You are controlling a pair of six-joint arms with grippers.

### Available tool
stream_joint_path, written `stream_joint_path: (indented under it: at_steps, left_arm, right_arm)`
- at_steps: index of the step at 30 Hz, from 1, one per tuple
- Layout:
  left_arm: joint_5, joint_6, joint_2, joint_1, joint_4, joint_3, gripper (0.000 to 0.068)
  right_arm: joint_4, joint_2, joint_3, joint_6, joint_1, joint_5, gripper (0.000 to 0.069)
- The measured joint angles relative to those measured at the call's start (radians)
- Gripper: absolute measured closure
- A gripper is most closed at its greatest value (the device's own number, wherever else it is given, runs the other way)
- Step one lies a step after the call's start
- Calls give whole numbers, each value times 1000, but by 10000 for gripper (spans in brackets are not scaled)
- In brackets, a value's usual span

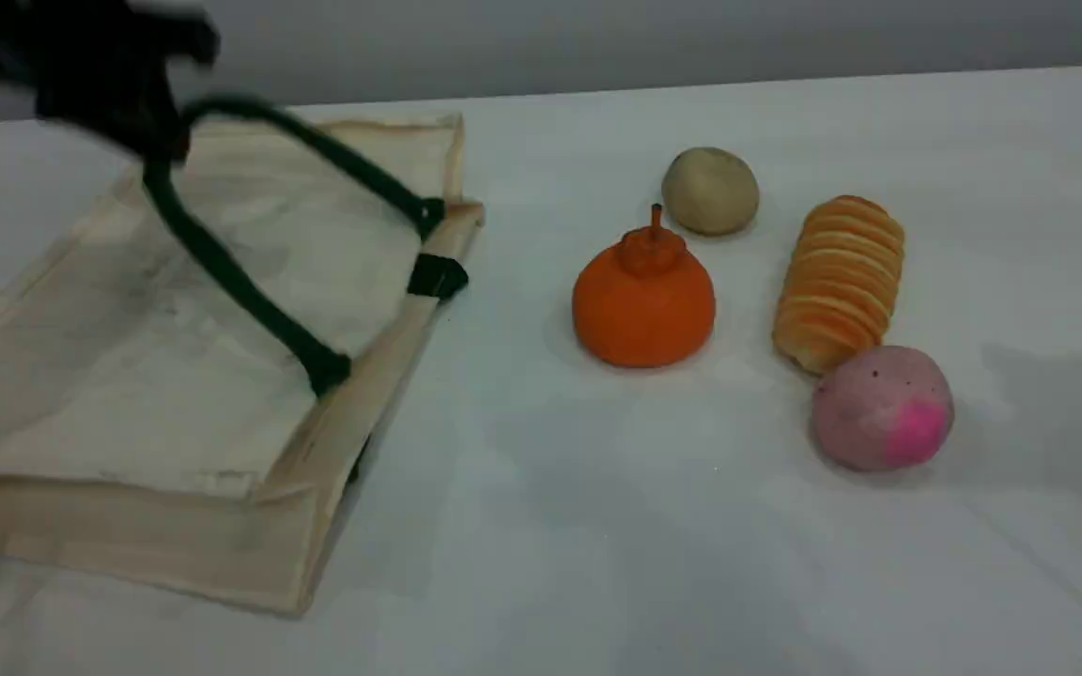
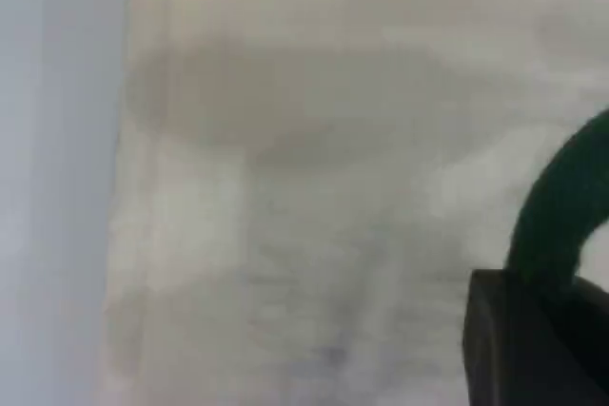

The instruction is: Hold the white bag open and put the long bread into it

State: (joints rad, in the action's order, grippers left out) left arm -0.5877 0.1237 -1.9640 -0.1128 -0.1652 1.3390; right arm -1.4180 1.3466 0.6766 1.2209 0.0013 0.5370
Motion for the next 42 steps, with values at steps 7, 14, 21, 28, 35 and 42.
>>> stream_joint_path:
  at_steps: [7, 14, 21, 28, 35, 42]
  left_arm:
    - [-241, 27, 109, -62, 3, 190, 589]
    - [-378, 51, 225, -151, 5, 270, 589]
    - [-434, 52, 377, -172, 9, 270, 589]
    - [-444, 53, 492, -172, 13, 270, 589]
    - [-450, 53, 488, -172, 37, 270, 589]
    - [-453, 53, 488, -172, 35, 270, 589]
  right_arm:
    - [-86, 72, 0, 81, 0, -2, 127]
    - [-224, 165, 0, 189, 0, -27, 127]
    - [-330, 238, 0, 311, 1, -8, 127]
    - [-328, 275, 10, 350, 1, -3, 127]
    - [-326, 314, 67, 349, 1, -1, 127]
    - [-326, 425, 135, 349, 73, -16, 127]
